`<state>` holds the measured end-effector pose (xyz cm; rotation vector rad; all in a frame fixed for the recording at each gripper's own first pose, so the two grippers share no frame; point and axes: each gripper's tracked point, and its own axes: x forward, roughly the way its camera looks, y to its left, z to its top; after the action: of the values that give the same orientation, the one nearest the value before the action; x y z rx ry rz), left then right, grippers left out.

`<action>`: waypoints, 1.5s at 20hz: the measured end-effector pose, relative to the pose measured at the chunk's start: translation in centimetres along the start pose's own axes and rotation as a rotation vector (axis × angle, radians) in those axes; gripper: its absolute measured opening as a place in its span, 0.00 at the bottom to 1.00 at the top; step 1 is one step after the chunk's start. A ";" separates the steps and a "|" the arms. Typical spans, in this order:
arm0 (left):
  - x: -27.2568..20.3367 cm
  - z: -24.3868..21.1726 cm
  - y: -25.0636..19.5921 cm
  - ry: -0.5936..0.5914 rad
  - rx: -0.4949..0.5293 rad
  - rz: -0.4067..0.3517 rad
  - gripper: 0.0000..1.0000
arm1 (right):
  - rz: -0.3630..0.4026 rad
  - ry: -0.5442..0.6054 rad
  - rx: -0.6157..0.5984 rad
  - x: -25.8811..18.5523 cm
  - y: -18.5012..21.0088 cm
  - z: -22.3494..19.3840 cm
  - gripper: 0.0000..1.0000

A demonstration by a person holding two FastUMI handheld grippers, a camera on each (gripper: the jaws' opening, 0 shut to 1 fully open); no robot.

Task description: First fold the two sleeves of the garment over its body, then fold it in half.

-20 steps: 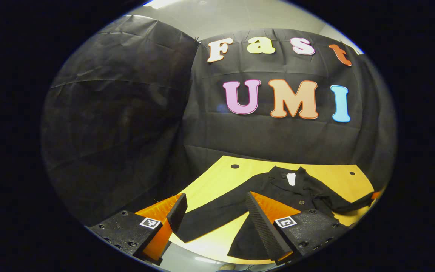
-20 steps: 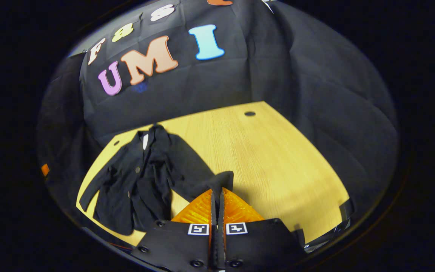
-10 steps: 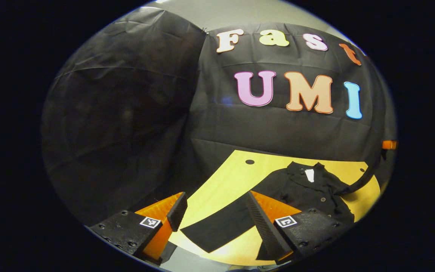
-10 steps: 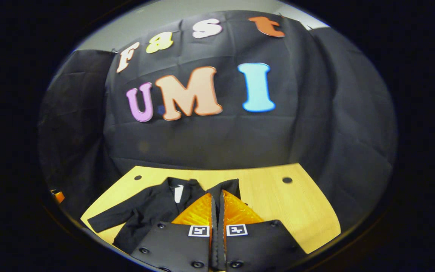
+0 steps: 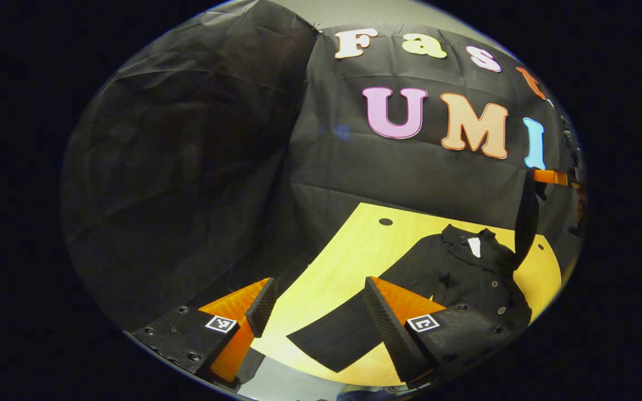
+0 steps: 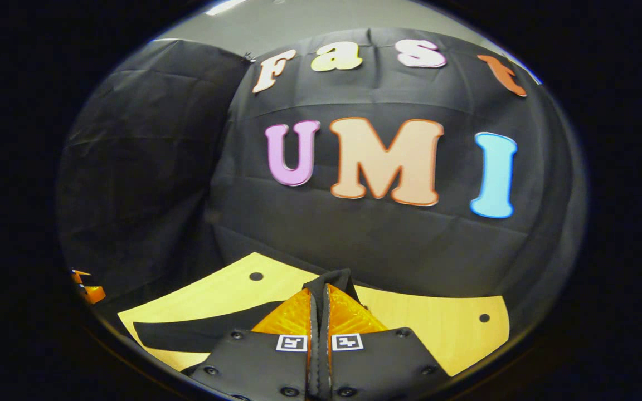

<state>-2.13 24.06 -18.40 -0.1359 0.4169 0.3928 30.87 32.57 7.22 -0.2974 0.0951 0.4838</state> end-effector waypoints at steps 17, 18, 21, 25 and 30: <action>2.1 -10.2 -0.1 0.195 0.104 -0.026 0.96 | 0.309 0.340 -0.243 16.4 19.4 -14.0 0.02; 2.2 -10.5 -0.4 0.207 0.106 -0.045 0.96 | 0.314 0.349 -0.248 16.7 19.6 -14.4 0.02; 2.7 -12.9 -1.2 0.264 0.103 -0.080 0.93 | 0.311 0.387 -0.280 17.9 19.5 -16.4 0.04; 3.7 -14.5 -1.4 0.303 0.112 -0.084 0.92 | 0.318 0.444 -0.260 18.8 19.2 -18.3 0.11; 4.7 -16.6 -1.6 0.355 0.120 -0.096 0.92 | 0.371 0.456 -0.155 18.9 19.0 -18.9 0.32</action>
<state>-3.64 20.80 -35.39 -0.1079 0.7793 0.2474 38.19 51.21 -18.70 -0.5439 0.5663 0.7863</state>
